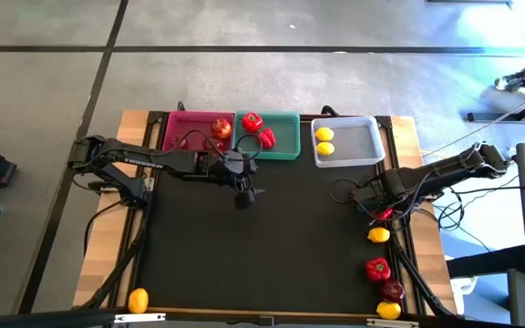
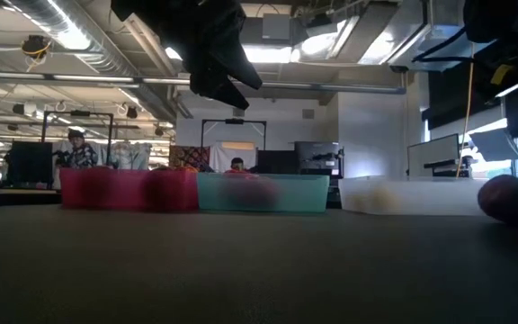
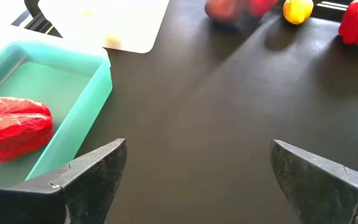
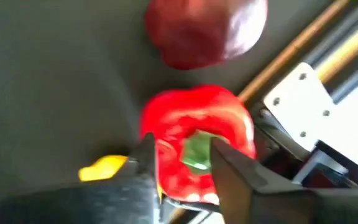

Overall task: Sort produce into baskets
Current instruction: Put the red bell pepper into the green bin

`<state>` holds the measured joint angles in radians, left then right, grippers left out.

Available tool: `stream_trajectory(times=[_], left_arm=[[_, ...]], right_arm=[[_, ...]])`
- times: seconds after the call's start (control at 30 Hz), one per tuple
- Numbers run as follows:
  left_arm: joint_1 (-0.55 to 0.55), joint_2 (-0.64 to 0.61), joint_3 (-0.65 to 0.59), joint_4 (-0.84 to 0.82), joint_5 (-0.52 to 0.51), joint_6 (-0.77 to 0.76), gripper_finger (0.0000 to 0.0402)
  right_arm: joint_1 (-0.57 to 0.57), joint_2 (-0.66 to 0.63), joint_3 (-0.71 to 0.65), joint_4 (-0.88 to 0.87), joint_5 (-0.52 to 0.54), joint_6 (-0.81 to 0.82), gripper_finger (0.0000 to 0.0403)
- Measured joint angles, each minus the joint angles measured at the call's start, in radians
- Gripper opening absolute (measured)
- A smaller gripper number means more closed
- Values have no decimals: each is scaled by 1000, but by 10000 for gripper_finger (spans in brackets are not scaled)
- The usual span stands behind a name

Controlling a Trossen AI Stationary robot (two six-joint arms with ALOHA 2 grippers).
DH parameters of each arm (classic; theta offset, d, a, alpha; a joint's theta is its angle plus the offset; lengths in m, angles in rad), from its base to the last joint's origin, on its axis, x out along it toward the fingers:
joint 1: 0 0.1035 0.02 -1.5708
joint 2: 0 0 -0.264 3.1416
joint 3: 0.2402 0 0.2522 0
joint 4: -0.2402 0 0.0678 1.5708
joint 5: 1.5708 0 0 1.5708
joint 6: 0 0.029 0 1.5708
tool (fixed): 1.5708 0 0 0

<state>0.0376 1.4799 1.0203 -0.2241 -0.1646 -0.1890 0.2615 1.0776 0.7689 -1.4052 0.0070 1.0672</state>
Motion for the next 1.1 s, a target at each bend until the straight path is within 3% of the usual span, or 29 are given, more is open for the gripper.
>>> stream_trajectory(times=[0.27, 0.43, 0.63, 0.9, 1.1], left_arm=[[0, 0, 0, 0, 0, 0, 390], [0, 0, 0, 0, 0, 5, 390], [0, 0, 0, 0, 0, 5, 390], [0, 0, 0, 0, 0, 20, 390], [0, 0, 0, 0, 0, 20, 390]], right_arm=[[0, 0, 3, 91, -26, -45, 224], [0, 0, 4, 171, -26, -119, 277], [-1, 0, 6, 254, -26, -252, 293], [-97, 0, 106, 92, 27, -414, 294], [-139, 8, 100, -71, -34, -493, 294]])
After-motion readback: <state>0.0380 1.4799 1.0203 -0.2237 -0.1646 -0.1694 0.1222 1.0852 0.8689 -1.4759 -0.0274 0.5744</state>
